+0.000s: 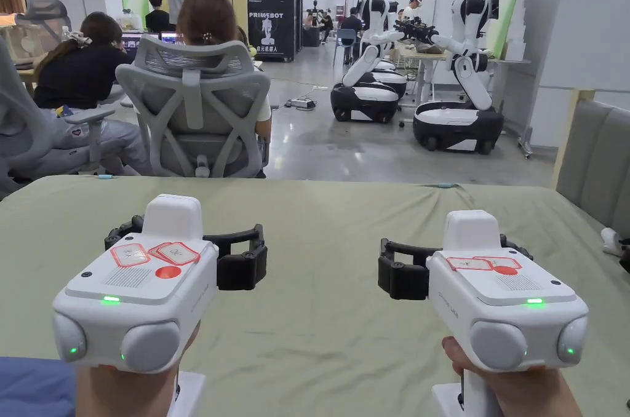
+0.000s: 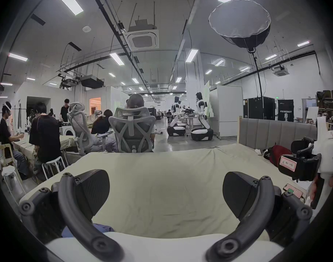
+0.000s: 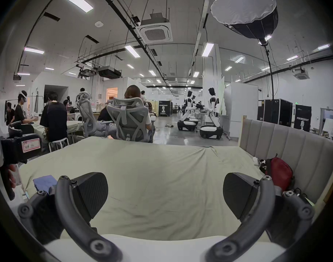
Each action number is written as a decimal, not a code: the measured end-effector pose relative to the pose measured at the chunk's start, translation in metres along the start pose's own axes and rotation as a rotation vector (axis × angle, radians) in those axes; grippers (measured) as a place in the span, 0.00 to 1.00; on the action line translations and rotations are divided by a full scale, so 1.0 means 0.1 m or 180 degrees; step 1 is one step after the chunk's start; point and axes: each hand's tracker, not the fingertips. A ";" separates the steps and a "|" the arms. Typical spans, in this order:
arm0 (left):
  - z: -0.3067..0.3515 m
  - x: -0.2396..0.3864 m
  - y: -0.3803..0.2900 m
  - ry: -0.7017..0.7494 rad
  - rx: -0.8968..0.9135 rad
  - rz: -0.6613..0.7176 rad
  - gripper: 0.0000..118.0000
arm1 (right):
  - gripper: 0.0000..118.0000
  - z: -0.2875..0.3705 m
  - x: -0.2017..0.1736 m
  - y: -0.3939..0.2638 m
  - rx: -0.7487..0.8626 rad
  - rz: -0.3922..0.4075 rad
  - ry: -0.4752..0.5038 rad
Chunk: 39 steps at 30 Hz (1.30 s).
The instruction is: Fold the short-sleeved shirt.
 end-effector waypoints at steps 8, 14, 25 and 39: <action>0.00 0.00 0.00 -0.0002 0.0000 0.0005 1.00 | 1.00 0.00 -0.02 -0.01 -0.0106 -0.0072 -0.0015; -0.01 0.01 -0.01 -0.0005 -0.0013 -0.0002 1.00 | 1.00 0.01 -0.01 0.04 -0.0226 -0.0388 -0.0175; -0.02 0.03 -0.01 -0.0001 -0.0023 0.0000 1.00 | 1.00 0.06 -0.03 0.04 -0.0170 -0.0248 -0.0219; -0.02 0.03 -0.03 0.0011 -0.0021 0.0008 1.00 | 1.00 0.11 -0.04 0.09 -0.0054 -0.0249 -0.0268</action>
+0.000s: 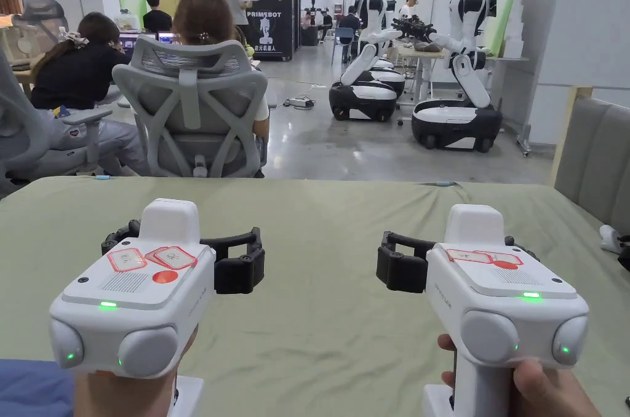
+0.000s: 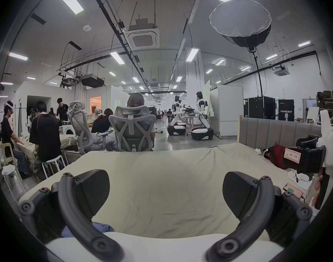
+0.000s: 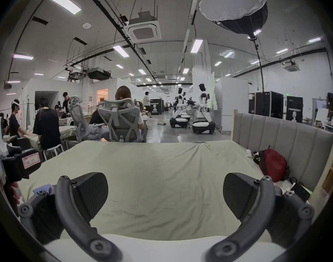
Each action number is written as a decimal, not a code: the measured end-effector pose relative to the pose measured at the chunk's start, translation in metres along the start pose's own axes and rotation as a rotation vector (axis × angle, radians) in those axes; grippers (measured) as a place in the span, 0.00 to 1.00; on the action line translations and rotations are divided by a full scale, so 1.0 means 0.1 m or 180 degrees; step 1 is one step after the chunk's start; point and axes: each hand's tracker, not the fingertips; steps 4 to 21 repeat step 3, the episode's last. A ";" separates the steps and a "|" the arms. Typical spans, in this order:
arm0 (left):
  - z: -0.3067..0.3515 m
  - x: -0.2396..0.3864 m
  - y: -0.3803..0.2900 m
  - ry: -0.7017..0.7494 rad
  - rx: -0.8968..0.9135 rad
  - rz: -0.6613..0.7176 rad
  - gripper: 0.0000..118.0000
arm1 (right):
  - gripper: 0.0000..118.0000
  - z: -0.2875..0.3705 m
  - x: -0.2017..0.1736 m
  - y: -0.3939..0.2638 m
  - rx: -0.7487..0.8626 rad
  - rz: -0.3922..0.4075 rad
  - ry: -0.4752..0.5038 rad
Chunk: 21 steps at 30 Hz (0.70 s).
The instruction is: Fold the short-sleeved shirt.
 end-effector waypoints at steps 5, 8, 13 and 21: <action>0.01 0.00 0.01 -0.0001 0.0011 0.0001 1.00 | 1.00 -0.04 -0.02 -0.01 -0.0098 0.0038 -0.0212; 0.01 0.00 0.01 -0.0001 0.0011 0.0001 1.00 | 1.00 -0.04 -0.02 -0.01 -0.0098 0.0038 -0.0212; 0.01 0.00 0.01 -0.0001 0.0011 0.0001 1.00 | 1.00 -0.04 -0.02 -0.01 -0.0098 0.0038 -0.0212; 0.01 0.00 0.01 -0.0001 0.0011 0.0001 1.00 | 1.00 -0.04 -0.02 -0.01 -0.0098 0.0038 -0.0212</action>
